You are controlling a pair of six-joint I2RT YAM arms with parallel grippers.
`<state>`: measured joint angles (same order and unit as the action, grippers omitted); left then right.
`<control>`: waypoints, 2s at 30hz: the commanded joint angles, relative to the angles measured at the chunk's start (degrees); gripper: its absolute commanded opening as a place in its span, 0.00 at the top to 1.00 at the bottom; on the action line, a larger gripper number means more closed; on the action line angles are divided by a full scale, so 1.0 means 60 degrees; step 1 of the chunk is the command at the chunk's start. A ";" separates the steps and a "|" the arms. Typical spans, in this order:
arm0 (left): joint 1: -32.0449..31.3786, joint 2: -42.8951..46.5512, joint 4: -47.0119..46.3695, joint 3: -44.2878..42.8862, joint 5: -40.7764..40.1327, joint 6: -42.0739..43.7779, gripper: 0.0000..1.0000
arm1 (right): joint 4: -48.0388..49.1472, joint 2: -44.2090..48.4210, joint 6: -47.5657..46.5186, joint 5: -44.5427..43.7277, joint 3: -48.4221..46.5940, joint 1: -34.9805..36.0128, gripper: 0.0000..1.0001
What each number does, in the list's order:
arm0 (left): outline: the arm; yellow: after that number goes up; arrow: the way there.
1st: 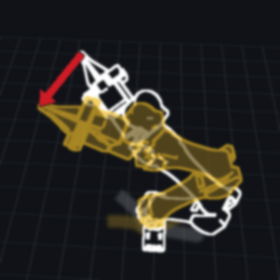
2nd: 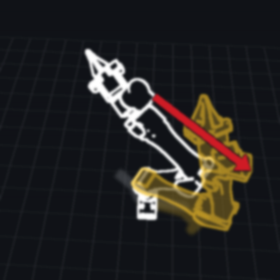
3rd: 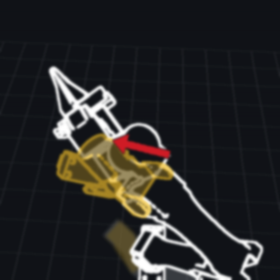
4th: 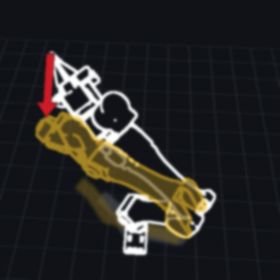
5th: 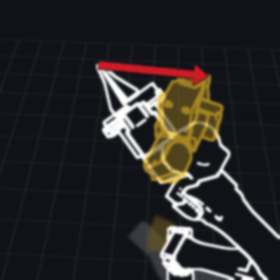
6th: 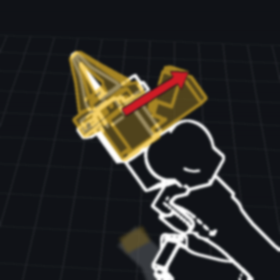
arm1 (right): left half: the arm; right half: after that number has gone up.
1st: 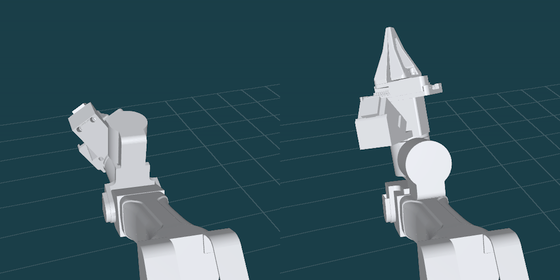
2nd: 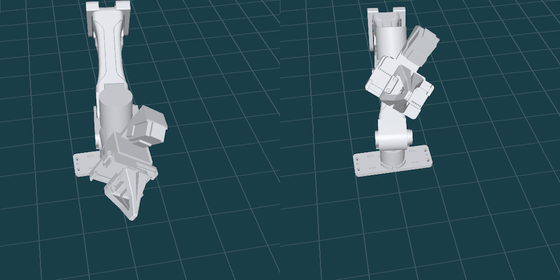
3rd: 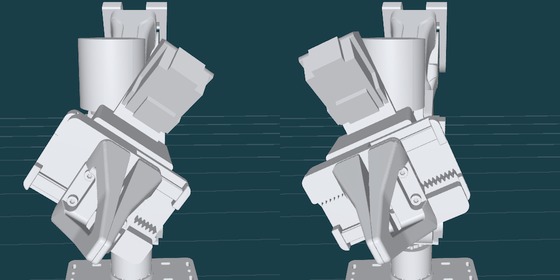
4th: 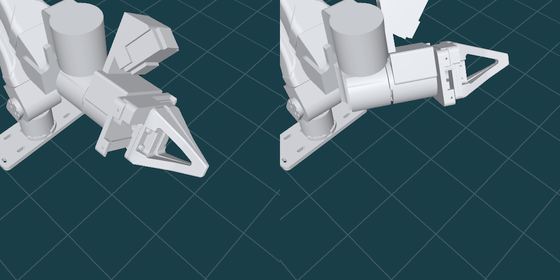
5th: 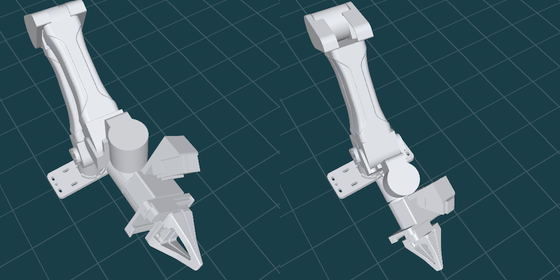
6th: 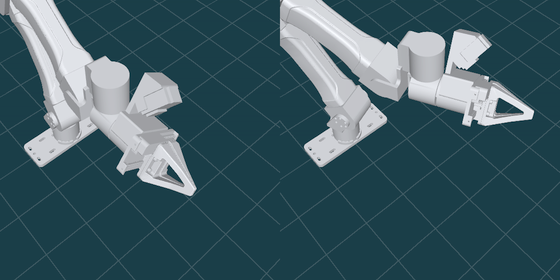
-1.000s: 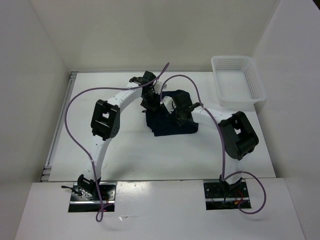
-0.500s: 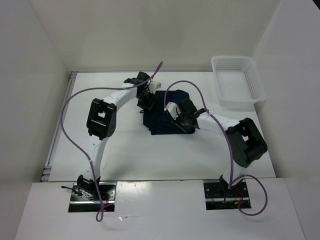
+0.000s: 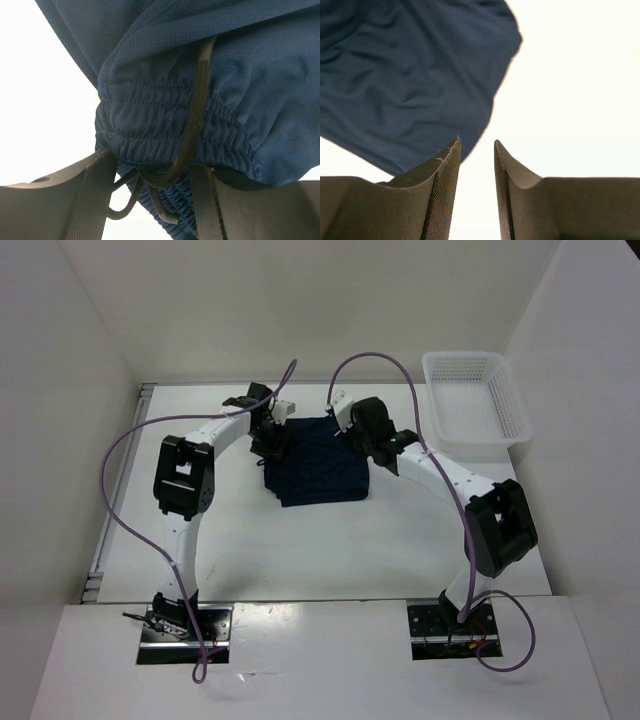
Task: Fold and stack the shorts
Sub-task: Fold the shorts
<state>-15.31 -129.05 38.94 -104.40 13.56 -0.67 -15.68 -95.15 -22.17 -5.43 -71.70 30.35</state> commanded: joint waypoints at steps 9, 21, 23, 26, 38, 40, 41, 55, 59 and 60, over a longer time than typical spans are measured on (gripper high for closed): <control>0.0398 0.1030 -0.0234 0.1052 -0.0883 0.0111 0.32 | 0.1265 0.0346 0.0385 -0.1657 -0.0354 -0.0268 0.57; 0.0398 0.1849 -0.0132 0.0393 -0.0971 0.0111 0.09 | 0.0888 -0.0443 0.1877 -0.0283 -0.1290 -0.0853 0.50; 0.0398 0.2288 -0.0132 0.0204 -0.1380 0.0111 0.00 | 0.0784 -0.0925 0.2331 0.0344 -0.1961 -0.1145 0.49; 0.0398 0.2568 0.0085 0.0086 -0.1704 0.0111 0.00 | 0.0665 -0.1627 0.2945 0.1412 -0.2740 -0.1467 0.45; -0.0393 0.3008 0.1772 0.1666 -0.0167 0.0111 0.00 | 0.0665 -0.4998 0.4574 0.3438 -0.5246 -0.1893 0.41; -0.0393 0.2759 0.1772 0.1755 0.0126 0.0111 0.00 | 0.0753 -0.5555 0.4662 0.3542 -0.5612 -0.1894 0.40; -0.0393 0.2629 0.1656 0.1755 0.0258 0.0111 0.00 | 0.0753 -0.5702 0.4764 0.3542 -0.5715 -0.1894 0.40; -0.0393 0.1764 0.1479 0.2297 0.0142 0.0111 0.61 | 0.1017 -0.7167 0.5746 0.2693 -0.6653 -0.1982 0.65; -0.0393 0.1676 0.1479 0.2385 0.0142 0.0111 0.66 | 0.0916 -0.7256 0.6201 0.2194 -0.6653 -0.1982 0.86; -0.0393 0.1675 0.1479 0.2385 0.0142 0.0111 0.74 | 0.0915 -0.7256 0.6288 0.2194 -0.6653 -0.1982 0.89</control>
<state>-17.76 -118.13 47.79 -90.72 13.34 -0.25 -11.75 -137.73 12.80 10.02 -109.08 18.85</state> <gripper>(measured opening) 0.293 0.128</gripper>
